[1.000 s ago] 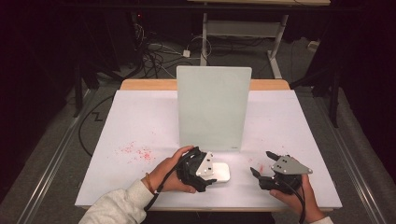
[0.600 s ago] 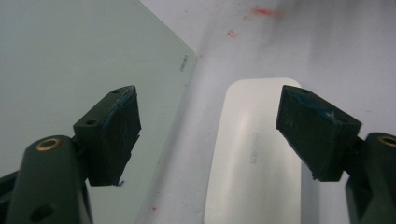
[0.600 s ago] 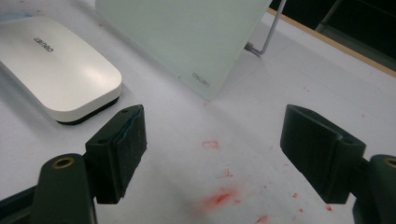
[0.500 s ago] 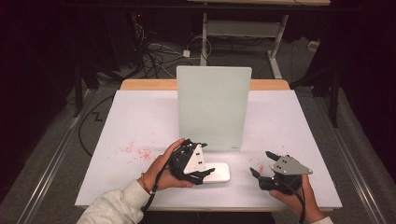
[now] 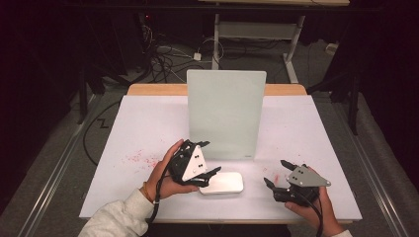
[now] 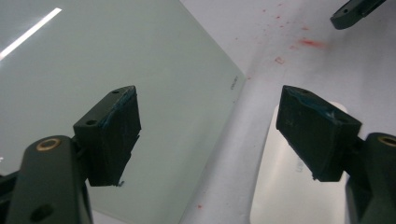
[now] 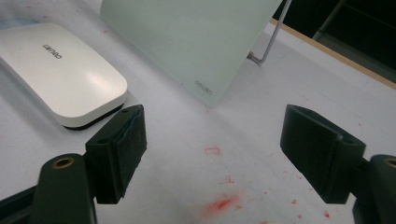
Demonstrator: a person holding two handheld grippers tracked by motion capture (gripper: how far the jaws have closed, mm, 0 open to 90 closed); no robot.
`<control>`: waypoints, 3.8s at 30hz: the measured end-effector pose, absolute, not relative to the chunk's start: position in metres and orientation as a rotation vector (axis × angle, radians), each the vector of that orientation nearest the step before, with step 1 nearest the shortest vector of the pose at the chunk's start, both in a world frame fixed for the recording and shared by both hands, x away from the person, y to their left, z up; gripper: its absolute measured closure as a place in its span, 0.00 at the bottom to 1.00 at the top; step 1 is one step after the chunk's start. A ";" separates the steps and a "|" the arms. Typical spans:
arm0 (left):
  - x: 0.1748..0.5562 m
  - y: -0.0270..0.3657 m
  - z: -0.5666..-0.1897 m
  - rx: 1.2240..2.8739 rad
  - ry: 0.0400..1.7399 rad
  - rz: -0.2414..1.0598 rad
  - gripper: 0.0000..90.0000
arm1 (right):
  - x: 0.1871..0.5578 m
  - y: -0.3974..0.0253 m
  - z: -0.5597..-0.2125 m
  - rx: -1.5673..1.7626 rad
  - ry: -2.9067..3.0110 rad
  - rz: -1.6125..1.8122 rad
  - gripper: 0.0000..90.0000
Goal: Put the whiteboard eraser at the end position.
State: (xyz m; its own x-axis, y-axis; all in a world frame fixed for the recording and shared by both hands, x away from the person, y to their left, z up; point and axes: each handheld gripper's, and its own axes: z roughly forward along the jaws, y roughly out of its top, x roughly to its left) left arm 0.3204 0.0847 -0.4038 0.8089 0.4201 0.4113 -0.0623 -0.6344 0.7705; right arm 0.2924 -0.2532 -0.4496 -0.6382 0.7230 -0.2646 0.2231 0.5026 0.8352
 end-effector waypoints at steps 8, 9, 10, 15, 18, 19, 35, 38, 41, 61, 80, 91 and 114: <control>0.320 0.093 -0.401 2.142 0.278 0.773 0.21 | 0.291 -0.253 -0.448 0.764 2.129 1.072 0.26; 0.320 0.095 -0.400 2.141 0.280 0.778 0.21 | 0.291 -0.253 -0.448 0.764 2.127 1.068 0.26; 0.321 0.096 -0.399 2.143 0.281 0.788 0.21 | 0.291 -0.254 -0.448 0.764 2.125 1.069 0.26; 0.321 0.104 -0.399 2.137 0.300 0.812 0.20 | 0.290 -0.253 -0.446 0.758 2.119 1.077 0.26; 0.320 0.109 -0.400 2.141 0.311 0.836 0.19 | 0.290 -0.253 -0.446 0.761 2.117 1.079 0.26; 0.320 0.113 -0.401 2.134 0.317 0.845 0.19 | 0.290 -0.253 -0.446 0.759 2.114 1.082 0.26; 0.315 0.138 -0.410 2.151 0.362 0.902 0.19 | 0.288 -0.254 -0.442 0.763 2.088 1.087 0.26; 0.314 0.145 -0.411 2.146 0.377 0.914 0.19 | 0.288 -0.254 -0.442 0.766 2.083 1.085 0.26; 0.312 0.152 -0.412 2.137 0.398 0.924 0.19 | 0.287 -0.254 -0.442 0.764 2.082 1.085 0.26; 0.301 0.194 -0.439 2.118 0.549 0.891 0.19 | 0.286 -0.254 -0.442 0.775 2.066 1.078 0.26; 0.291 0.225 -0.479 2.192 0.689 0.774 0.19 | 0.289 -0.266 -0.448 0.830 2.055 1.051 0.26; 0.289 0.222 -0.477 2.180 0.658 0.784 0.18 | 0.285 -0.263 -0.448 0.816 2.063 1.042 0.26; 0.294 0.226 -0.473 2.150 0.675 0.781 0.18 | 0.286 -0.260 -0.446 0.808 2.065 1.043 0.26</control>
